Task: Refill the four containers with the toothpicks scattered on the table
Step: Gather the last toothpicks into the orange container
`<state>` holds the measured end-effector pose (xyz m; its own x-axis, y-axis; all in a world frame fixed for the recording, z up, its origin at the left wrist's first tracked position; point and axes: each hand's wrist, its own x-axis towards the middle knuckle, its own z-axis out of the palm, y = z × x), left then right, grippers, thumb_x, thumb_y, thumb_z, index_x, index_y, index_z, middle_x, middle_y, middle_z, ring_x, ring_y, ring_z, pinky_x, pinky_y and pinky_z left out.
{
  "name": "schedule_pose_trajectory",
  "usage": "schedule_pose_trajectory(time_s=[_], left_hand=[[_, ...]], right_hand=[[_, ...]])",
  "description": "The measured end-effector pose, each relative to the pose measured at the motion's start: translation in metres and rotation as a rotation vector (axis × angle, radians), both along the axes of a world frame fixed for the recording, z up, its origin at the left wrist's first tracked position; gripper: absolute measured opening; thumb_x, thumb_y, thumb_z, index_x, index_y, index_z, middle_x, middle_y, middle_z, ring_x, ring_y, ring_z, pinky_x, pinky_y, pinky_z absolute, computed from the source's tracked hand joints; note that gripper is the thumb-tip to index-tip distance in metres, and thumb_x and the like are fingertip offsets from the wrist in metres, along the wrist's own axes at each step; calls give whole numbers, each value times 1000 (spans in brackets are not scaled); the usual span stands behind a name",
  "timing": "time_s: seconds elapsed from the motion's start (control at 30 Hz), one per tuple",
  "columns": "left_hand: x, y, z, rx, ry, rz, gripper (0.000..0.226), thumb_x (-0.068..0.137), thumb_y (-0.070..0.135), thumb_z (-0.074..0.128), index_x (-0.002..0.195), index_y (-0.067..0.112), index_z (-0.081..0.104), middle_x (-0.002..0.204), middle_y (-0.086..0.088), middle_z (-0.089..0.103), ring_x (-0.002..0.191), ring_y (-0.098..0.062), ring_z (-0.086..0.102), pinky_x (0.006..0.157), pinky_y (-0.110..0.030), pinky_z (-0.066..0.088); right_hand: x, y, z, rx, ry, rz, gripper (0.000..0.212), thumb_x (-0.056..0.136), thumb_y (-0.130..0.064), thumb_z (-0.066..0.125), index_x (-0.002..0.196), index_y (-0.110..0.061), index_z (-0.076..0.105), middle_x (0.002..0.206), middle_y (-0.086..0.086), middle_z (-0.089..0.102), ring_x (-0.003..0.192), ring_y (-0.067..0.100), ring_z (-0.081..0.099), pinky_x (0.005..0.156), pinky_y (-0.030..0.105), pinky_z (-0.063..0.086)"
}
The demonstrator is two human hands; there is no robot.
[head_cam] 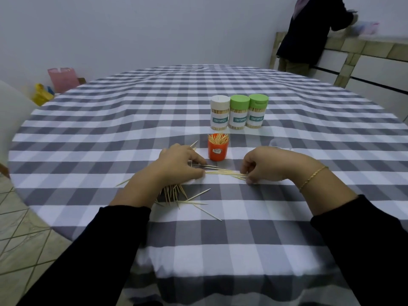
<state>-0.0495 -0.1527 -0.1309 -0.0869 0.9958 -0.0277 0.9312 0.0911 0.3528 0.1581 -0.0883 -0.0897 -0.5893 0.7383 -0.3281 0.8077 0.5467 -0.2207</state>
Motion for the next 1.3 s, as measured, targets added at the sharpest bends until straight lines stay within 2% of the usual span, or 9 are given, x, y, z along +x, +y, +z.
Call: schedule_pose_trajectory(time_s=[0.17, 0.37, 0.53, 0.63, 0.73, 0.83, 1.0, 1.13, 1.3], left_hand=[[0, 0, -1, 25, -43, -19, 22, 91, 38, 62, 111, 38, 70, 105, 11, 61, 101, -11, 51, 96, -42, 45], [3, 2, -3, 43, -64, -28, 19, 92, 34, 62, 109, 34, 73, 85, 24, 54, 95, -5, 50, 99, -43, 43], [-6, -6, 2, 112, -148, 97, 27, 93, 36, 59, 118, 32, 68, 120, 10, 62, 112, -11, 52, 103, -40, 41], [-21, -4, -1, 155, -16, 296, 39, 95, 38, 51, 132, 29, 57, 138, 0, 52, 128, -23, 43, 106, -43, 33], [-29, 0, -6, 49, 125, 401, 42, 96, 41, 41, 133, 24, 53, 138, -9, 48, 128, -32, 39, 100, -44, 34], [-26, 2, -9, 18, 77, 357, 42, 99, 45, 40, 135, 29, 54, 139, -6, 46, 130, -29, 37, 103, -42, 32], [-19, 2, -6, 83, -64, 286, 30, 98, 33, 52, 124, 26, 65, 122, -1, 61, 113, -20, 54, 96, -35, 44], [-17, -1, -4, 71, -166, 244, 25, 97, 25, 55, 118, 23, 69, 101, 4, 68, 81, -7, 57, 75, -24, 46], [-16, -5, -3, 71, -246, 193, 21, 92, 22, 62, 110, 24, 73, 105, 7, 68, 90, -6, 58, 73, -18, 44]], right_hand=[[-7, 2, -7, 19, 64, 15, 17, 88, -14, 64, 103, -19, 70, 104, -2, 66, 91, 15, 56, 82, 25, 48], [-24, -4, -15, 59, 184, 77, 19, 89, -16, 62, 104, -21, 71, 93, -8, 62, 78, 6, 51, 63, 13, 39], [-32, -9, -21, 94, 268, 87, 22, 89, -21, 63, 110, -22, 68, 109, -5, 62, 89, 9, 53, 77, 19, 42], [-30, -10, -20, 137, 230, 118, 35, 90, -26, 62, 125, -21, 59, 122, -3, 52, 98, 10, 48, 83, 21, 39], [-32, -11, -22, 159, 150, 177, 39, 95, -27, 53, 133, -21, 53, 129, 0, 49, 111, 15, 47, 95, 26, 39], [-35, -12, -27, 184, 136, 205, 37, 98, -27, 48, 134, -21, 53, 129, 2, 48, 118, 18, 44, 102, 28, 36], [-41, -12, -36, 228, 209, 215, 33, 98, -22, 47, 129, -21, 59, 121, 0, 52, 113, 18, 48, 98, 30, 41], [-43, -12, -43, 262, 273, 234, 32, 98, -20, 46, 126, -20, 61, 115, 1, 54, 108, 17, 48, 88, 23, 39], [-46, -14, -48, 311, 361, 270, 30, 98, -21, 48, 124, -21, 64, 109, 4, 55, 104, 20, 49, 88, 30, 42]])
